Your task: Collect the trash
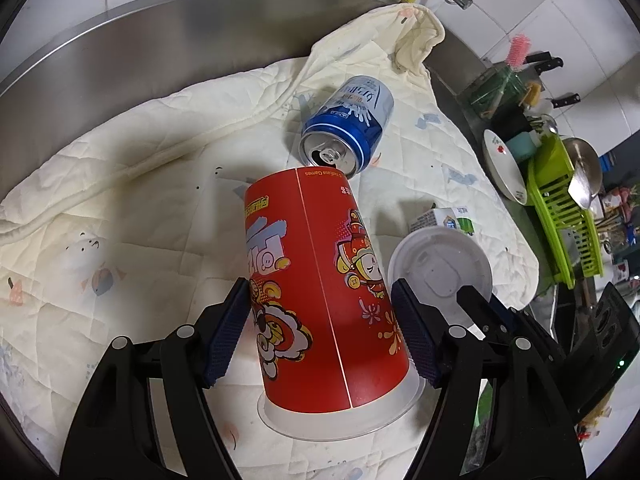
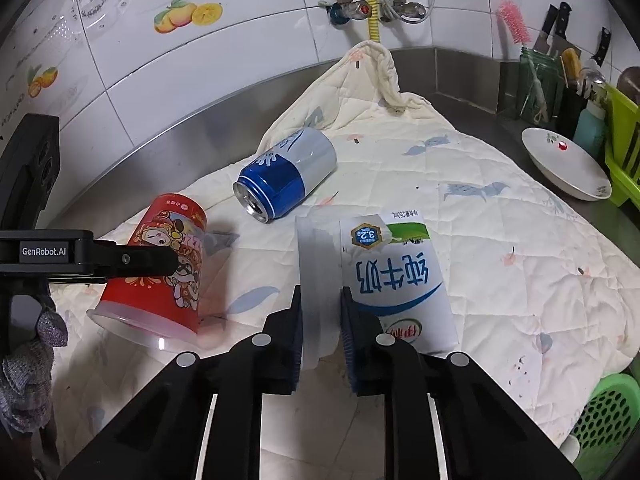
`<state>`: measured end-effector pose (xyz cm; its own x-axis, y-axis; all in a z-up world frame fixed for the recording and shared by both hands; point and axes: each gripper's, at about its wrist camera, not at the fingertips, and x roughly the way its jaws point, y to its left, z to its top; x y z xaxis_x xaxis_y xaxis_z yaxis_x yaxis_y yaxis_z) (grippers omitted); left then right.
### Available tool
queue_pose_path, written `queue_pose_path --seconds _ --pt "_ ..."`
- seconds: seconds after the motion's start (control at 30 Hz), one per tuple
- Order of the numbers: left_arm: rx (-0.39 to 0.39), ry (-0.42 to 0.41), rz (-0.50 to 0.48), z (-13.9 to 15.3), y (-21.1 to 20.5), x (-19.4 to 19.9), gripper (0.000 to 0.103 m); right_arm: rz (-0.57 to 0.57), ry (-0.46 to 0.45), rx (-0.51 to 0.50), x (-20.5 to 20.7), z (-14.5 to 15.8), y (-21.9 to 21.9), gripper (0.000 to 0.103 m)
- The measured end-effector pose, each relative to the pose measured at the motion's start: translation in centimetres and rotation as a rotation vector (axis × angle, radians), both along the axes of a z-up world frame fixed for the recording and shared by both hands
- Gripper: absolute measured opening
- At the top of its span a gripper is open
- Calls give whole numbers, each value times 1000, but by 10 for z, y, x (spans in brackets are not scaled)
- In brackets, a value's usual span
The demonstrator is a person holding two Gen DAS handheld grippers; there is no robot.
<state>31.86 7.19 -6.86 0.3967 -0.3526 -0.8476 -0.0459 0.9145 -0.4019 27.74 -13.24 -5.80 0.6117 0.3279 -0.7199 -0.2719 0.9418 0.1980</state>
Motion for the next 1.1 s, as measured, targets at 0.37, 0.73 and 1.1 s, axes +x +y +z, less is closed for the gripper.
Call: queue_pose_path --seconds 0.37,0.73,1.1 --pt "-13 -36 -36 17 -16 -26 71 -13 -32 -4 -52 17 -21 11" --pt "-29 -70 -149 34 -72 -64 71 -106 -71 -9 -123 32 -76 11" --pt "-62 -87 -316 42 -168 -95 71 -312 -62 -95 -184 23 -175 11"
